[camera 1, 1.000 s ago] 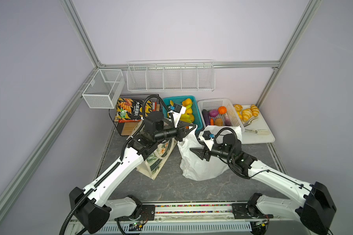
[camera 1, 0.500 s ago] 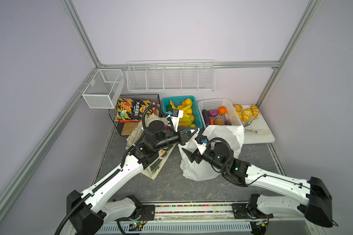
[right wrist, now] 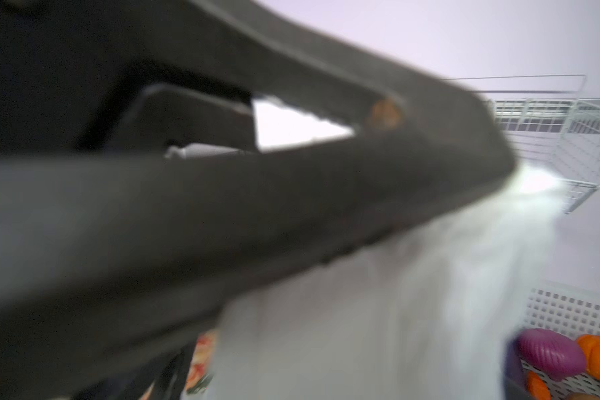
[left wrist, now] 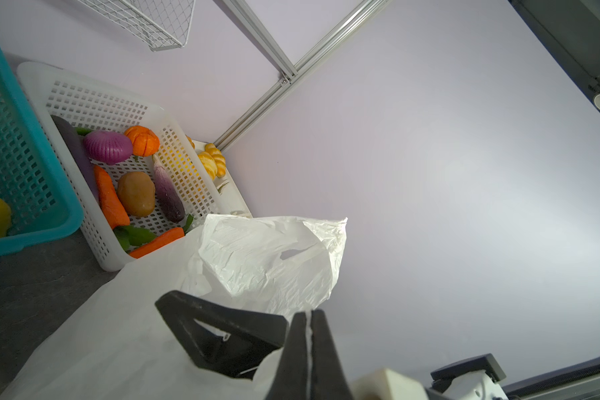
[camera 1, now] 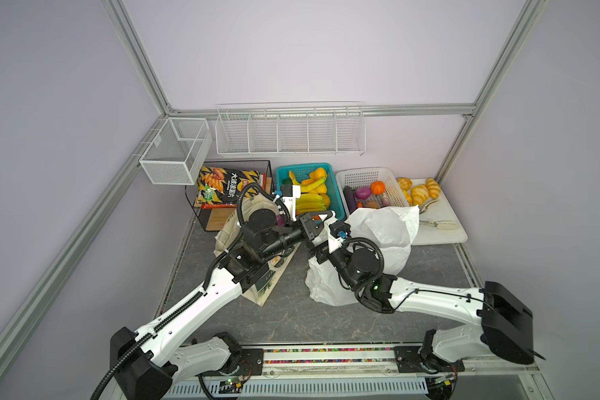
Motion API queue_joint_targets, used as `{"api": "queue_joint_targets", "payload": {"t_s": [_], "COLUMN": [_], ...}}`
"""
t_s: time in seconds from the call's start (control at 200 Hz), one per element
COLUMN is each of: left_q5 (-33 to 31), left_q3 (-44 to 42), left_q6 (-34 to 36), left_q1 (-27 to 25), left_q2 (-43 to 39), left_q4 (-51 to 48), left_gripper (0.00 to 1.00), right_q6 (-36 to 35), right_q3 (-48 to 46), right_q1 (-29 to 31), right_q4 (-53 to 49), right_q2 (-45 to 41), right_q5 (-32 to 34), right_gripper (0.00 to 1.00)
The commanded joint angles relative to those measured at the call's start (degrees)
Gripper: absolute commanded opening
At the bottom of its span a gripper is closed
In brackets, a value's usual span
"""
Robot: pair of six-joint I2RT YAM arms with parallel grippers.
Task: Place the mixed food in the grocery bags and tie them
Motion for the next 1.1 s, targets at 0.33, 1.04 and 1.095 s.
{"api": "queue_joint_targets", "payload": {"t_s": [0.33, 1.04, 1.095], "left_q5": [-0.9, 0.7, 1.8], "left_q3": [1.5, 1.7, 2.4], "left_q6": [-1.4, -3.2, -1.5], "left_q1": [-0.1, 2.7, 3.0], "left_q2": [-1.3, -1.3, -1.1], "left_q4": [-0.7, -0.1, -0.8], "left_gripper": [0.0, 0.0, 0.0], "right_q6": [-4.4, 0.6, 0.5], "right_q3": [-10.8, -12.2, -12.8], "right_q1": [-0.2, -3.7, -3.9], "right_q4": [9.7, 8.4, 6.7], "right_q2": [1.3, 2.5, 0.8], "right_q5": [4.3, -0.6, -2.8], "right_gripper": [0.73, 0.57, 0.58]}}
